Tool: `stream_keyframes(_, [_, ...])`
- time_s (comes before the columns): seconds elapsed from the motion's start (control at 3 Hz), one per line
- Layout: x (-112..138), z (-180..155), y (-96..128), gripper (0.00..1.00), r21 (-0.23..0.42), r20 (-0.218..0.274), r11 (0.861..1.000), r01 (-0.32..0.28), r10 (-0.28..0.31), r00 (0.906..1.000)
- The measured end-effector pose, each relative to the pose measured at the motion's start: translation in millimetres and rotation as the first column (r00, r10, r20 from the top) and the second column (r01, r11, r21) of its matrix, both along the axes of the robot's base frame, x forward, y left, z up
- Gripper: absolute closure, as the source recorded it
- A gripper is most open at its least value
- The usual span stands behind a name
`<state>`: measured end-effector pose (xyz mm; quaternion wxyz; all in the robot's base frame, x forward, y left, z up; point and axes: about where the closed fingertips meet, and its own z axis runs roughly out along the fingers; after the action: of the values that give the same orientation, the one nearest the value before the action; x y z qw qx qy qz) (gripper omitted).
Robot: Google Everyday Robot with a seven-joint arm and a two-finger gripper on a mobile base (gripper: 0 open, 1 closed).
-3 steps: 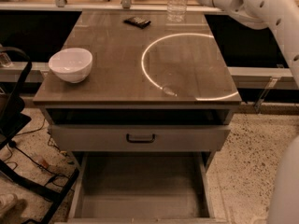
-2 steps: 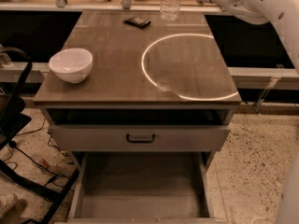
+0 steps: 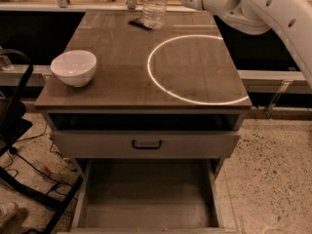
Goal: Place water bottle into white bowl
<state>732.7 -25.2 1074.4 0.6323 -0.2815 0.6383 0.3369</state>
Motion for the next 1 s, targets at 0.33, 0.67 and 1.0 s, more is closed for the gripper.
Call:
stream_keyframes(0.33, [-23,5,23,1.00,0.034,0.083,0.997,-0.073,0.070,0.9940])
stream_keyframes(0.67, [-37,19,46,1.00,0.034,0.147,0.992,-0.118,0.112,0.9828])
stream_keyframes(1.0, [-37,19,47,1.00,0.036,0.147,0.992,-0.118,0.112,0.9828])
